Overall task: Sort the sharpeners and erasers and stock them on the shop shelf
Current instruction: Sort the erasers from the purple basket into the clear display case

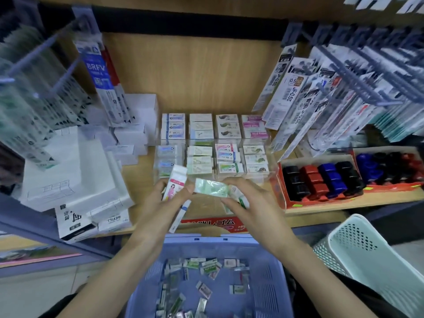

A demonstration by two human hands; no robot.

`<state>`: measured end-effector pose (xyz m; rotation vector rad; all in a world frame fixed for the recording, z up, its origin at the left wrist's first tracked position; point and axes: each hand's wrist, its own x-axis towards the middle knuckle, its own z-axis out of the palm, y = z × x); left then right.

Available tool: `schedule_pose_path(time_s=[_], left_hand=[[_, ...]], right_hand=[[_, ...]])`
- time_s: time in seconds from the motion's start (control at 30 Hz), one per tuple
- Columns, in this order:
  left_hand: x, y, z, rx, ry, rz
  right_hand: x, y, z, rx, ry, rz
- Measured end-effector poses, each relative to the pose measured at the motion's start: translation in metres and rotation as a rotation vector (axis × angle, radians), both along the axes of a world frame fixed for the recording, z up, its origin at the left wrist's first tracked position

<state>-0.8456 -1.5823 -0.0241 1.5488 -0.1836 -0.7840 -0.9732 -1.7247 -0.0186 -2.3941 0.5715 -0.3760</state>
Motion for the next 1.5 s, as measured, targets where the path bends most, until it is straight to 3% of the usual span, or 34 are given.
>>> schedule_pose_path(time_s=[0.33, 0.47, 0.7, 0.83, 0.93, 1.0, 1.17, 1.27, 1.5], left_hand=[[0.002, -0.013, -0.006, -0.064, 0.133, 0.103], [0.007, -0.011, -0.005, -0.044, 0.094, 0.123], [0.009, -0.009, -0.007, 0.003, 0.074, 0.075], [0.008, -0.011, -0.015, -0.04, 0.22, 0.223], [0.008, -0.016, -0.013, -0.076, 0.272, 0.269], [0.011, -0.02, -0.013, -0.074, 0.264, 0.289], [0.026, -0.026, -0.005, -0.037, 0.09, 0.283], [0.039, -0.025, -0.003, -0.007, -0.021, 0.292], [0.044, -0.019, -0.001, 0.005, 0.032, 0.172]], right_hand=[[0.004, 0.011, 0.0, 0.106, 0.059, 0.034], [0.007, 0.019, 0.003, 0.161, 0.096, 0.144], [0.009, 0.012, 0.01, 0.303, 0.17, 0.083], [0.017, 0.032, -0.009, 0.038, 0.118, -0.016], [0.026, 0.033, -0.019, 0.059, 0.025, -0.095], [0.032, 0.03, -0.019, 0.156, -0.025, -0.114], [0.048, 0.009, -0.008, 0.143, -0.036, -0.099], [0.069, -0.022, -0.001, 0.14, 0.055, -0.12], [0.115, -0.065, 0.003, -0.091, 0.449, 0.09]])
